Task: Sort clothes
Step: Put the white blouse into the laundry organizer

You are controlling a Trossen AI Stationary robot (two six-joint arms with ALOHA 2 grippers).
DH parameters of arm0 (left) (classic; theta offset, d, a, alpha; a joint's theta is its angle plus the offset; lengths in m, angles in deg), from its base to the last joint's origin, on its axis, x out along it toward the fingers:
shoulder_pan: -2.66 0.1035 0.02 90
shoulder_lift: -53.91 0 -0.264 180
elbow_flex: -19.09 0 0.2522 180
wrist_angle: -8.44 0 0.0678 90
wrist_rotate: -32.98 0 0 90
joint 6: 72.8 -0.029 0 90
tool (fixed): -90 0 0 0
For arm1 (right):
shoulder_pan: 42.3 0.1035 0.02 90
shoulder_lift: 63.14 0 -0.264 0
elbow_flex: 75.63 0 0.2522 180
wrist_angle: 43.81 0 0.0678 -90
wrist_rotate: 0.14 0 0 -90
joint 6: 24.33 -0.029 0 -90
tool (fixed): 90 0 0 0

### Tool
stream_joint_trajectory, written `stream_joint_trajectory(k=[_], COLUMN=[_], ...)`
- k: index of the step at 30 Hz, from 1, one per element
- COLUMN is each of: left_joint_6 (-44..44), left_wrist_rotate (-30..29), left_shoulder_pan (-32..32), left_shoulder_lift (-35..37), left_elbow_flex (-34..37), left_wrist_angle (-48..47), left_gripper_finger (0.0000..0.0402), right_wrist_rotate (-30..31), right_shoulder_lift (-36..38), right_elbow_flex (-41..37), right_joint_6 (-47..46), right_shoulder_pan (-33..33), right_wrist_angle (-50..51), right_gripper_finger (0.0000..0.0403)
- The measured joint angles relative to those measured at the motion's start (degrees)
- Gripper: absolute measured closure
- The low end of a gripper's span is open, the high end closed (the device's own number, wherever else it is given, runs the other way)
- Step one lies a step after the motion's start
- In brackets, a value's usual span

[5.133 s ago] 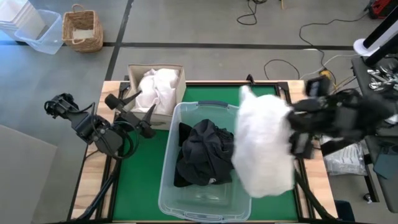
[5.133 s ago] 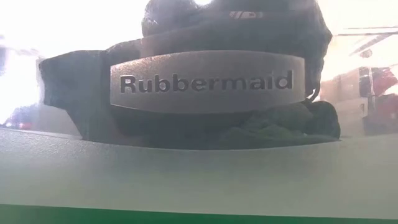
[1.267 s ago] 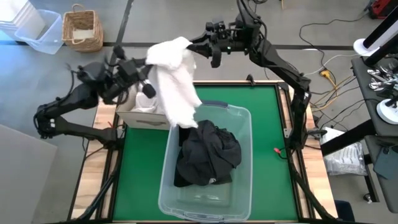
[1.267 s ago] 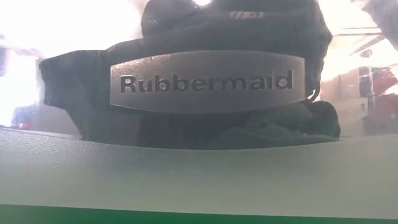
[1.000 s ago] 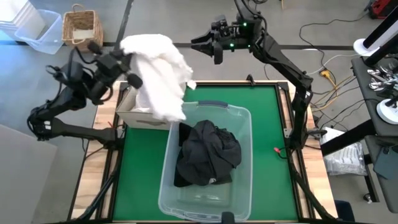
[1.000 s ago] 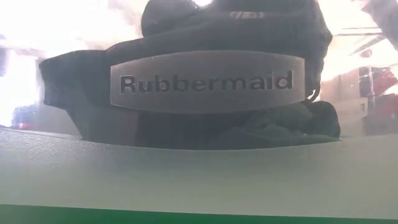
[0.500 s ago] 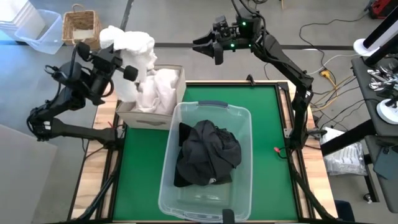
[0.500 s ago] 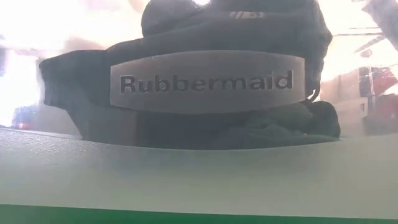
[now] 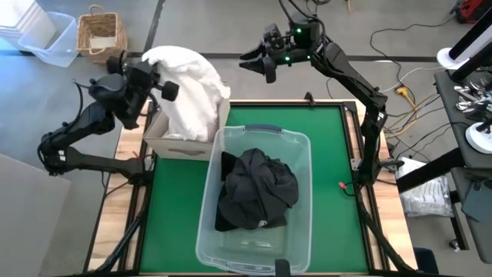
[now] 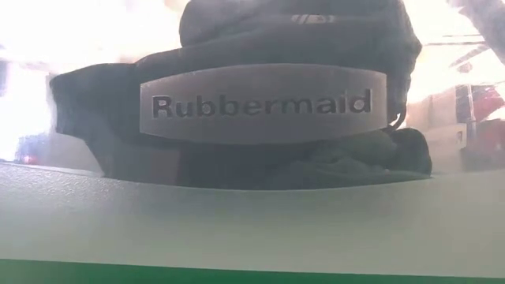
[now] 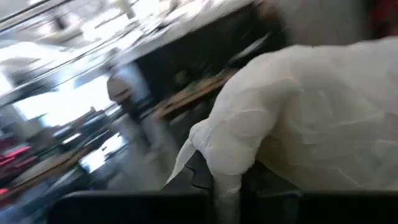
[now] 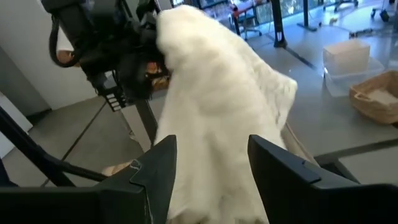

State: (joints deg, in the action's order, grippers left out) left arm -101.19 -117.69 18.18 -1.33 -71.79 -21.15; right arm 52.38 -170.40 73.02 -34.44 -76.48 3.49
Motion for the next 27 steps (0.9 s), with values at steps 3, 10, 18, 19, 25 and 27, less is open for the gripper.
stream_joint_trajectory(k=[3, 10, 18, 19, 25, 27], left_joint_6=[2.2, 14.0, 21.1, 21.8, 22.4, 22.4], left_wrist_rotate=[-7.2, -10.5, 10.7, 15.6, 13.0, 3.9], left_shoulder_pan=[1.8, 6.1, 6.7, 6.7, 7.1, 8.1], left_shoulder_lift=[0.1, 0.9, -1.4, -1.9, -5.2, -6.1], left_elbow_flex=[0.0, 0.0, 0.0, 0.0, 0.1, 0.6], left_wrist_angle=[-7.0, -22.9, -23.0, -23.0, -21.5, -21.9], left_gripper_finger=[0.0398, 0.0396, 0.0396, 0.0396, 0.0396, 0.0396], right_wrist_rotate=[0.0, 0.0, 0.0, 0.0, 0.0, 0.0], right_shoulder_lift=[0.0, 0.0, 0.0, 0.0, 0.0, -0.1], right_elbow_flex=[0.0, 0.0, 0.0, 0.0, 0.0, 0.0], right_joint_6=[0.4, 0.3, 1.0, 1.0, 1.9, 2.2], right_shoulder_pan=[0.0, 0.0, 0.0, 0.0, 0.0, 0.0], right_wrist_angle=[1.4, 1.7, 1.8, 1.8, 2.7, 3.5], right_gripper_finger=[0.0218, 0.0226, 0.0223, 0.0223, 0.023, 0.0234])
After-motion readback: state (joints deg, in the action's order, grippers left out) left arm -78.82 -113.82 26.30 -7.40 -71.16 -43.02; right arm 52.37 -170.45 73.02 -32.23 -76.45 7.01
